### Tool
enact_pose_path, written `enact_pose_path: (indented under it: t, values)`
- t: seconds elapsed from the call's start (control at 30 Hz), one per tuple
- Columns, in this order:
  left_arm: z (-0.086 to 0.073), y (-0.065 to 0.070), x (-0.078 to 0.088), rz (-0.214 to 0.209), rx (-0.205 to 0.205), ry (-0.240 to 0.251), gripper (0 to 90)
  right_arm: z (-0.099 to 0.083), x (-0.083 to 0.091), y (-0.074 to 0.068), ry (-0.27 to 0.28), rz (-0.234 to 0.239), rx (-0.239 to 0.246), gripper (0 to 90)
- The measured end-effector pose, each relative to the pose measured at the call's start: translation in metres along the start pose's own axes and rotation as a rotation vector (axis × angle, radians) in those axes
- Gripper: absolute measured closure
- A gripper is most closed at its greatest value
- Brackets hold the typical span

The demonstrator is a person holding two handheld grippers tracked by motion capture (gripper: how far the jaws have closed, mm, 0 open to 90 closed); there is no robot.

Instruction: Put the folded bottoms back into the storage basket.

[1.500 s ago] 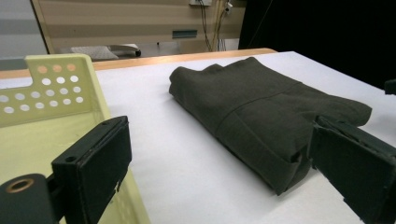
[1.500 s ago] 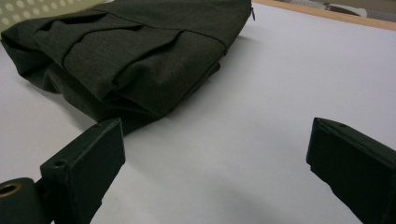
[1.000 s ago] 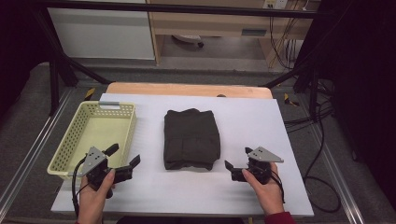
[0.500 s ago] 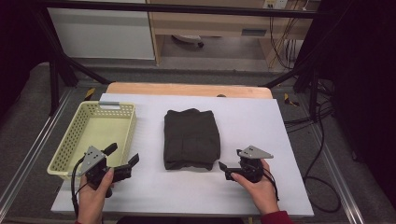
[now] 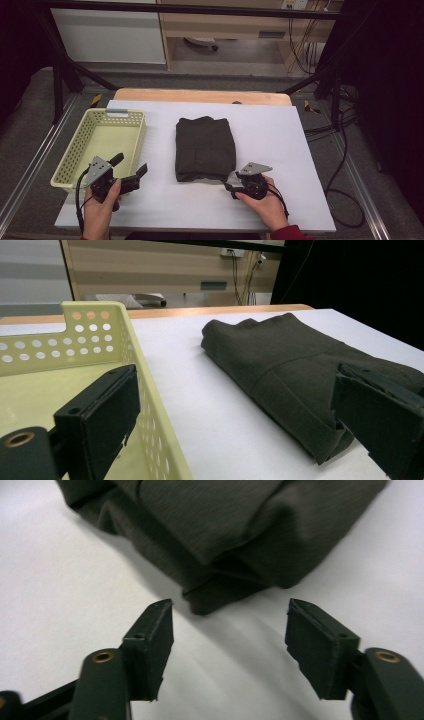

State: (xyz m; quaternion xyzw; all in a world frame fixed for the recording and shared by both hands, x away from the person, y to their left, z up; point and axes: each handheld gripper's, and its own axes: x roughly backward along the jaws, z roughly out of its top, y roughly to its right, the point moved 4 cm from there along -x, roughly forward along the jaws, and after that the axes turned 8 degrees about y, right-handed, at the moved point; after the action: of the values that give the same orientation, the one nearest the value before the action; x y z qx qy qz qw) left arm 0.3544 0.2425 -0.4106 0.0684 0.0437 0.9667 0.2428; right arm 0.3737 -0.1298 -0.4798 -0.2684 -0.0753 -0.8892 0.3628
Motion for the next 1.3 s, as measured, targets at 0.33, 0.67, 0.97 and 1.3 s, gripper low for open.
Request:
enact_pose_path:
  t: [0.33, 0.67, 0.97, 1.3]
  values:
    - [0.000, 0.000, -0.001, 0.009, -0.007, -0.002, 6.0, 0.005, -0.022, -0.009, 0.001, -0.025, 0.044, 52.2]
    - [0.001, -0.002, 0.001, 0.010, -0.001, 0.003, 6.3, 0.012, -0.016, -0.010, 0.037, -0.013, 0.104, 82.1]
    - [0.001, -0.004, 0.001, 0.024, -0.002, 0.003, 6.4, 0.012, -0.008, -0.020, 0.034, 0.027, 0.110, 82.8]
    - [0.001, -0.006, 0.002, 0.034, 0.000, -0.001, 6.6, 0.008, 0.006, -0.027, 0.023, 0.051, 0.109, 82.9]
